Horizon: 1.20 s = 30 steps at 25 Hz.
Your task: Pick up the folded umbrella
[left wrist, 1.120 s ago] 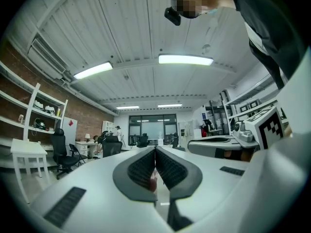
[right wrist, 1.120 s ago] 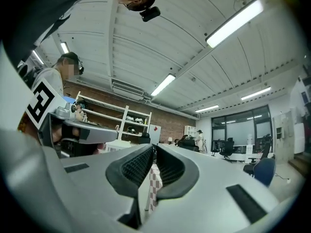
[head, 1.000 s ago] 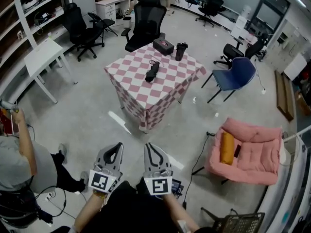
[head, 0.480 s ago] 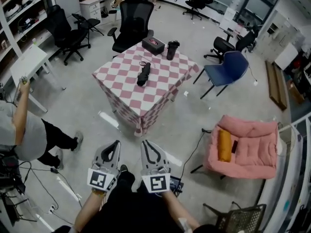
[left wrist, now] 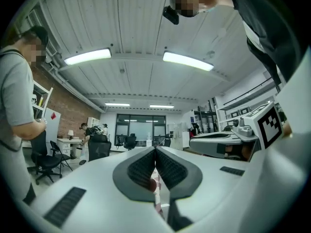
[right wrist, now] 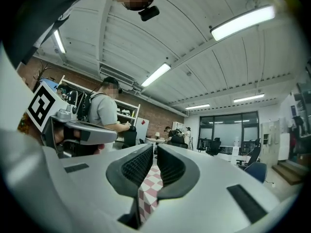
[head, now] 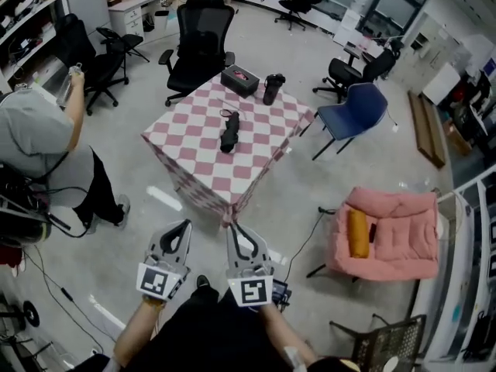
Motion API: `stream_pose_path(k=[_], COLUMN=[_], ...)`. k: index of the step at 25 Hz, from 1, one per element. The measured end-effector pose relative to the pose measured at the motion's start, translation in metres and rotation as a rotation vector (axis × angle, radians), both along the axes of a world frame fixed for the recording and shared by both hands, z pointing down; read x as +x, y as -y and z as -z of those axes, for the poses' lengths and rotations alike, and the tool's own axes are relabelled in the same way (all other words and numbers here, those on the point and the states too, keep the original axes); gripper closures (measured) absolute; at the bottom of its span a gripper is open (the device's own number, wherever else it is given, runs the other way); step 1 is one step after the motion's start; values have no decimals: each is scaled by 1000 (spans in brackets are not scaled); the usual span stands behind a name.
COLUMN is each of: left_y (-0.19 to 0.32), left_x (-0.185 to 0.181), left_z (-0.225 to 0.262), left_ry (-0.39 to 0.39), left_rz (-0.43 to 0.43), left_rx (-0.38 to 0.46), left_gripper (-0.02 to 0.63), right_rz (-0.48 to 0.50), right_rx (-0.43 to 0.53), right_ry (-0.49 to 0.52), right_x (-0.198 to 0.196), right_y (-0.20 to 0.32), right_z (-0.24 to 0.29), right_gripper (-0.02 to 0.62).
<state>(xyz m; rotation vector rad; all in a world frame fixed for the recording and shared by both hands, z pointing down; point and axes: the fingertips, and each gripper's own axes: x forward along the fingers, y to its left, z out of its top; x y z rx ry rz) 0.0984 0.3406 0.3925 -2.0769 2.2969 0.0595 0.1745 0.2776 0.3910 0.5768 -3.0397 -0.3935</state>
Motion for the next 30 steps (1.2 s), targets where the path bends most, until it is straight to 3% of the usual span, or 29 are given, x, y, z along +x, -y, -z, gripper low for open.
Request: stream_pose_path(k=[10, 15, 24, 30], left_y=[57, 116, 227, 280], left_x=[-69, -99, -134, -149], left_z=[-18, -25, -24, -45], left_ry=[-33, -25, 5, -36], left_rz=[-36, -66, -139, -223], left_rx=[11, -2, -55, -89], left_gripper=[592, 592, 592, 592], right_rz=[-50, -76, -127, -179], right_rx=[2, -18, -102, -99], right_ry=[-50, 1, 4, -1], right_x=[-63, -101, -148, -170], right_y=[47, 102, 210, 260], right_z=[-19, -32, -44, -45], right_gripper=[577, 577, 577, 577])
